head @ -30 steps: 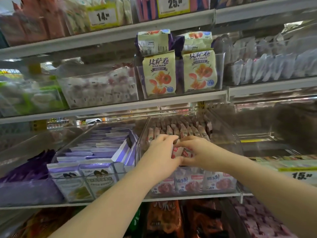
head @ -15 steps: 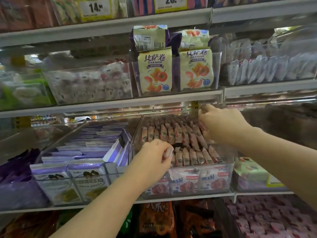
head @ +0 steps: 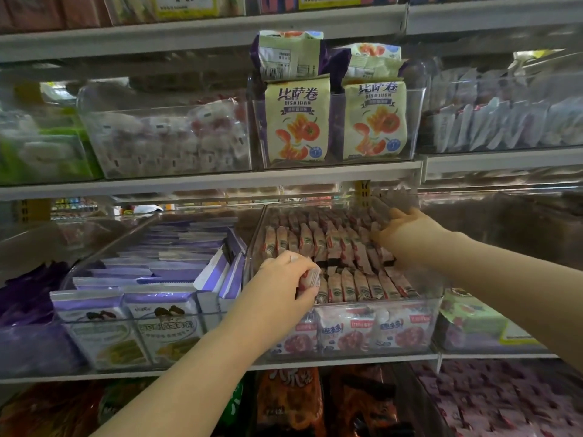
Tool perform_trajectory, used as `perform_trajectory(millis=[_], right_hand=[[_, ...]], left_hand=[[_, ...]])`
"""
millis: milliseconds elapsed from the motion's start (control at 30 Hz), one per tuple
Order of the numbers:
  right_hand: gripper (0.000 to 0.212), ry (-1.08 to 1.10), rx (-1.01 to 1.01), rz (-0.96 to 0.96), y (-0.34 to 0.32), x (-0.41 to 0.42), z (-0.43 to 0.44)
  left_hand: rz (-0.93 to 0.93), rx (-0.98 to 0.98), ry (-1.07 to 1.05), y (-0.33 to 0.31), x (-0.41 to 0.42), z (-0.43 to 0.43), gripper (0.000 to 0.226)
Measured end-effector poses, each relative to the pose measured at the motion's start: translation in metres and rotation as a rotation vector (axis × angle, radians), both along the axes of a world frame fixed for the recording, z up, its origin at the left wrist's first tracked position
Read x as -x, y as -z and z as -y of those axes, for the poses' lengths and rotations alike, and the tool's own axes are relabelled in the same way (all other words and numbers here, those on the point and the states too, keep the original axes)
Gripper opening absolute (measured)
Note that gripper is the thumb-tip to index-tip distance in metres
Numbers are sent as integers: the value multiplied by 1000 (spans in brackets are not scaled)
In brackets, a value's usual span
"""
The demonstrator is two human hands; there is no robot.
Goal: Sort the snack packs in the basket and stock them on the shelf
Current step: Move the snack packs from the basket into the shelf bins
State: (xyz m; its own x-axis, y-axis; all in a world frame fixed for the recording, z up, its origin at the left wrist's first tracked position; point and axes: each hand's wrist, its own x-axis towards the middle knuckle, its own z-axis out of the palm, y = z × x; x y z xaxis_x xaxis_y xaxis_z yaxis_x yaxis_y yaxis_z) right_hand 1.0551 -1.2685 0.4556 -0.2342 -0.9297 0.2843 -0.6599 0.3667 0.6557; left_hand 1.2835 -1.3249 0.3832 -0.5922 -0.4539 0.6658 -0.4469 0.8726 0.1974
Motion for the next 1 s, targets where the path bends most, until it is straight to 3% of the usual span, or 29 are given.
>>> perform_trajectory(millis=[233, 367, 600, 700, 800, 900, 1000], right_hand=[[28, -36, 4, -180, -2, -1, 23], [35, -13, 107, -30, 1, 4, 26], [60, -51, 41, 247, -16, -1, 0], [65, -73, 37, 136, -17, 4, -18], [45, -154, 105, 31, -10, -2, -17], [35, -107, 105, 69, -15, -9, -6], [46, -80, 91, 86, -15, -13, 3]], left_hand=[[2, 12, -1, 1, 0, 1, 31], [-2, 18, 3, 1, 0, 2, 31], [2, 18, 9, 2, -2, 2, 35], [9, 32, 11, 1, -2, 1, 34], [4, 30, 17, 0, -1, 0, 31], [12, 24, 14, 0, -2, 0, 32], [13, 27, 4, 0, -4, 1, 35]])
